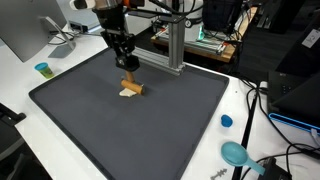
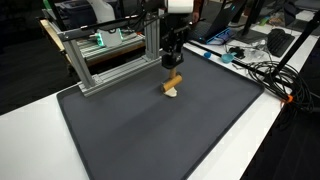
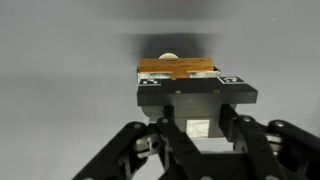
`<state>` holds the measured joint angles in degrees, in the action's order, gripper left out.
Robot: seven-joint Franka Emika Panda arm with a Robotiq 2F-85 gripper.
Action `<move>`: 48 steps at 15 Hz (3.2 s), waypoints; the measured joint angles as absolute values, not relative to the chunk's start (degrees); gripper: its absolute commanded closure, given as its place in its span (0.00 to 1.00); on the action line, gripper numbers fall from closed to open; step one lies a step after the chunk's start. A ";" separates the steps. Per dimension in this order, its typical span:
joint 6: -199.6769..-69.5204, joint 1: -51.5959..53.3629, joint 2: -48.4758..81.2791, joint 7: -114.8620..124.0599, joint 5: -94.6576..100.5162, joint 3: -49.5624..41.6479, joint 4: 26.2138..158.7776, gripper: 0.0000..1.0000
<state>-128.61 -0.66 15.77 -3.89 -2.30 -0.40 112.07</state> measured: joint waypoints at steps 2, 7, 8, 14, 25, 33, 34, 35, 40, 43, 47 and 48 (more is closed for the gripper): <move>-129.06 -0.65 16.34 -4.06 -2.09 -0.41 112.04 0.79; -125.87 -0.81 15.57 -14.79 0.24 -0.15 109.70 0.79; -122.76 -0.96 14.86 -17.80 0.37 -0.10 108.42 0.79; -106.22 -1.45 13.93 -33.07 4.52 -0.04 100.07 0.79; -111.05 -1.65 23.02 -56.27 5.63 3.94 94.20 0.54; -111.53 -1.50 23.63 -56.82 5.77 4.40 94.58 0.79; -111.58 -1.24 23.71 -56.55 6.27 4.40 94.82 0.79; -111.88 -0.93 23.71 -56.03 7.19 4.39 95.16 0.79; -113.55 0.83 24.62 -52.62 13.08 4.23 96.47 0.79; -115.26 1.39 26.32 -52.17 13.81 4.29 96.62 0.79; -116.28 2.18 26.72 -51.25 14.87 4.34 96.57 0.79; -116.64 2.31 26.76 -51.23 14.88 4.40 96.59 0.79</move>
